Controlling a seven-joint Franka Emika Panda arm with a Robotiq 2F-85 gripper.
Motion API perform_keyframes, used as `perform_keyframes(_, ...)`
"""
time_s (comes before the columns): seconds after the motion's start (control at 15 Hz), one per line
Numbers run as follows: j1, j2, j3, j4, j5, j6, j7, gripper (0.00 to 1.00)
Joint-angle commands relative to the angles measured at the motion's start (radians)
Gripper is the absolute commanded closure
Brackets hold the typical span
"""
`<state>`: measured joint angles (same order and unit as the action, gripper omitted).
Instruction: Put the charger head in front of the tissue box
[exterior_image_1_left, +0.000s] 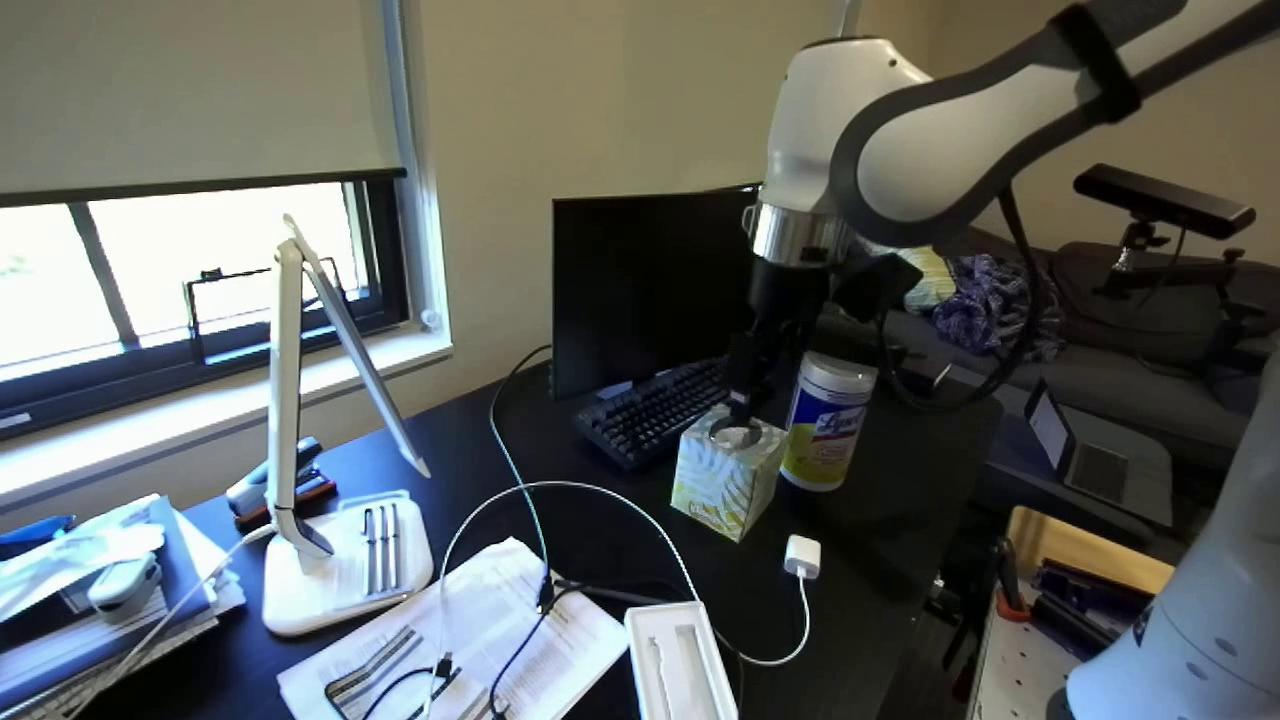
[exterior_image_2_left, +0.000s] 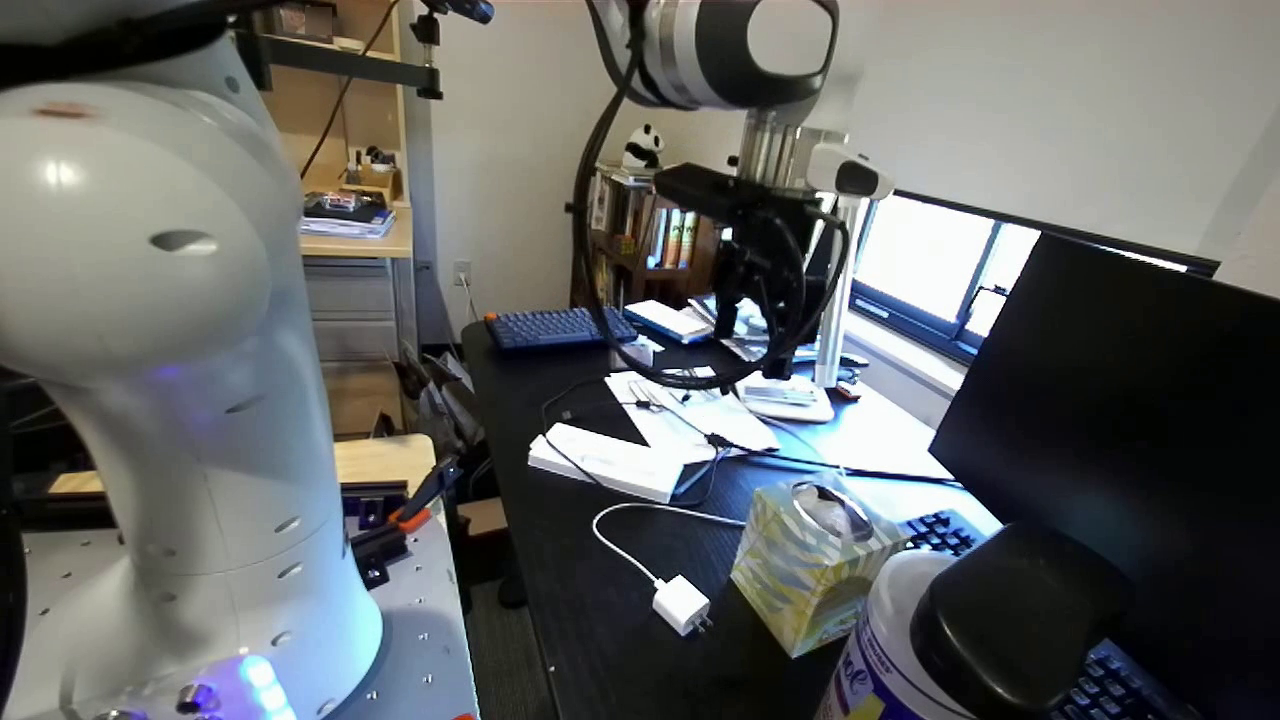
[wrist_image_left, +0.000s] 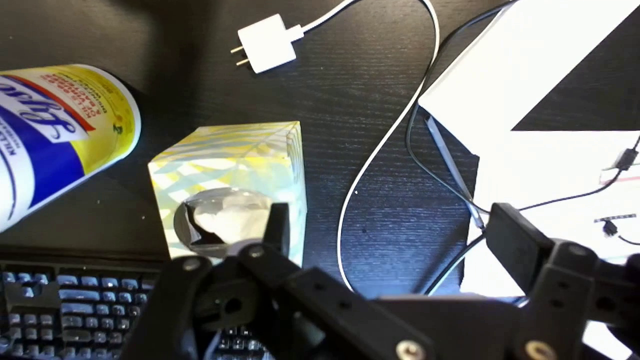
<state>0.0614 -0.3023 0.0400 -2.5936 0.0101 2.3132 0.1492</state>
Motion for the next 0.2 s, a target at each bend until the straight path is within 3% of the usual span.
perform_keyframes(0.0,-0.007,-0.034,0.029,0.055,-0.02,-0.089,0.012,0.0)
perform_keyframes(0.13,-0.008,-0.028,0.023,0.045,-0.001,-0.058,-0.003,0.0)
